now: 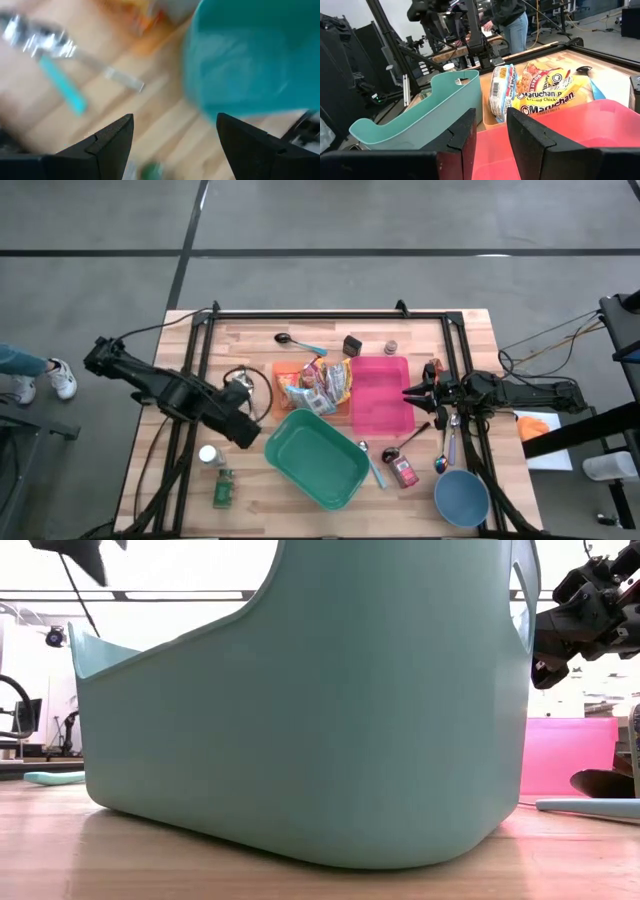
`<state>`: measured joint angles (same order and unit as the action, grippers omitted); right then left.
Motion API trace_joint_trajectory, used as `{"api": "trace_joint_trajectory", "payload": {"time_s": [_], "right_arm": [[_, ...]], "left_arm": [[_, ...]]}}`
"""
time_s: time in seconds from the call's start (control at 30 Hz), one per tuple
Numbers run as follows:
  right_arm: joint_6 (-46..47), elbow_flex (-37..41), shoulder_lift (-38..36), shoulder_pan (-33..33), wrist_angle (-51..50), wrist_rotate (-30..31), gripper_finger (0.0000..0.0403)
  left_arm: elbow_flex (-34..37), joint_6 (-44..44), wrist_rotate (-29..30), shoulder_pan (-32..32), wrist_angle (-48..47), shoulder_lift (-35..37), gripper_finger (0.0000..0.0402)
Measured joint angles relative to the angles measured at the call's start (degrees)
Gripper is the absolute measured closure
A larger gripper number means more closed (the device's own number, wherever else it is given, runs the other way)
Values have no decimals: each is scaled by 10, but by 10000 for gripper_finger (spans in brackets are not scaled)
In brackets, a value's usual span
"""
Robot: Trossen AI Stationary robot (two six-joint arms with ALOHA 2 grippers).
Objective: Pick & Place Food Item
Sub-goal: Put the white seasoning bottle into the green bin
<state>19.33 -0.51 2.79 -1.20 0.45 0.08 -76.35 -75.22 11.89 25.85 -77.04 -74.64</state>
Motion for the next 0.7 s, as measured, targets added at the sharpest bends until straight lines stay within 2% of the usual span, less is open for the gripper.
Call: {"api": "trace_joint_trajectory", "payload": {"time_s": [0.13, 0.23, 0.5, 0.6, 0.7], "right_arm": [[0, 0, 0, 0, 0, 0, 296], [0, 0, 0, 0, 0, 0, 296], [0, 0, 0, 0, 0, 0, 296], [0, 0, 0, 0, 0, 0, 296], [0, 0, 0, 0, 0, 0, 296]], "left_arm": [[-19, -76, -73, 17, -88, -15, 116], [-10, -133, -105, 55, -108, -9, 116], [31, -310, -106, 196, -113, 16, 116], [45, -355, -106, 227, -112, 17, 116], [60, -363, -106, 237, -93, 17, 116]]}}
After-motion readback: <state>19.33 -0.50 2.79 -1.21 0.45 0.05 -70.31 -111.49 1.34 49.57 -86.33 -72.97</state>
